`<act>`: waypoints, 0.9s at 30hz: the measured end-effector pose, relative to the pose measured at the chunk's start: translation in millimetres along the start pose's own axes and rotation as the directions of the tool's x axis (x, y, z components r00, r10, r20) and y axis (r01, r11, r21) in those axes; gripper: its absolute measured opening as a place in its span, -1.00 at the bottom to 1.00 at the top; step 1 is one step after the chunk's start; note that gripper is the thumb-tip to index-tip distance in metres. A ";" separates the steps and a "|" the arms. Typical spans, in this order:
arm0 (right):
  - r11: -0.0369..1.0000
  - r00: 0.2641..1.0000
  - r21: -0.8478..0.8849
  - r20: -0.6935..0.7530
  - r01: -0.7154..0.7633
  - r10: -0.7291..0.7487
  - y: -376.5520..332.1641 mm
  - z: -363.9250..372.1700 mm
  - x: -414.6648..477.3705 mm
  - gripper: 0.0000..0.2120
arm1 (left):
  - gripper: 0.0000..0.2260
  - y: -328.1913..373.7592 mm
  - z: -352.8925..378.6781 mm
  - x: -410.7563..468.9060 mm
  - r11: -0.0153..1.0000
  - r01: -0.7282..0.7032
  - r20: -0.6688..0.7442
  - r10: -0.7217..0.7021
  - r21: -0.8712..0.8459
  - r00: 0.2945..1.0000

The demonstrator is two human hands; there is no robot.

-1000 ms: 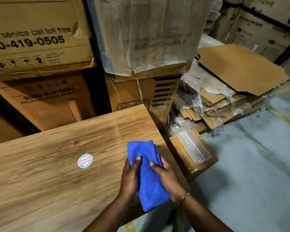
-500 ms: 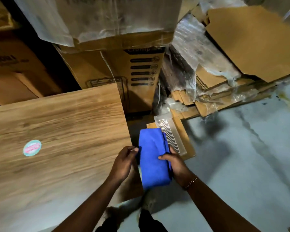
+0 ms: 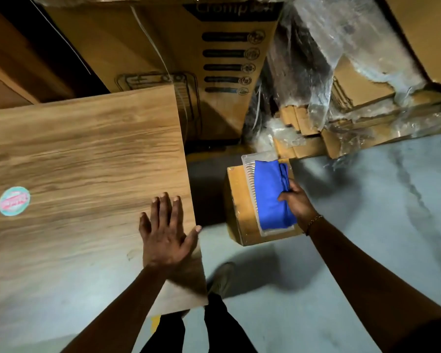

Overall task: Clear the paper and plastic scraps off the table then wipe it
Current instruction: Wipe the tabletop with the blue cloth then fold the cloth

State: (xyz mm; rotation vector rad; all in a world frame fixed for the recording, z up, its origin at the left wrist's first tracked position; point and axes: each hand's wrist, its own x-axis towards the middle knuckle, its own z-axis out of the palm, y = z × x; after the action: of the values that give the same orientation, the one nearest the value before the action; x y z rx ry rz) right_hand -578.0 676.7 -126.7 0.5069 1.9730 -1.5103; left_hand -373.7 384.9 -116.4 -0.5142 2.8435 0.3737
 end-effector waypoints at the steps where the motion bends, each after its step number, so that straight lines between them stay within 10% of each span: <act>1: 0.998 1.000 -0.066 -0.013 -0.004 0.003 6.0 -0.3 14.8 -0.38 | -0.18 0.3 0.1 -0.3 1.000 0.001 -0.013 0.000 0.007 1.000; 10: 0.859 0.998 -0.508 -0.033 -0.067 0.059 28.0 29.6 73.3 -0.56 | -0.17 -3.2 7.5 2.4 0.999 0.024 -0.033 -0.023 0.028 0.999; 19: 0.483 0.808 -0.836 -0.086 0.259 -0.582 50.2 42.3 29.5 -0.45 | -0.17 -3.9 8.3 2.9 0.999 0.029 -0.036 -0.029 0.023 0.999; 24: 0.445 0.849 -0.858 -0.020 0.257 -0.528 74.3 62.8 39.1 -0.50 | -0.18 -4.7 10.0 2.9 0.999 0.035 -0.042 -0.034 0.026 0.999; 27: 0.644 0.962 -0.762 -0.120 0.069 -0.244 80.0 74.8 56.7 -0.40 | -0.18 -5.4 10.4 2.8 0.999 0.034 -0.055 -0.032 0.026 0.998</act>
State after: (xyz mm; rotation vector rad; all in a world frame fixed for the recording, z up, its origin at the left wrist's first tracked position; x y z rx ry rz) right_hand -553.7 624.4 -235.7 0.1231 2.6333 -0.5830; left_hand -372.4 382.1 -128.1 -0.5740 2.8843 0.3204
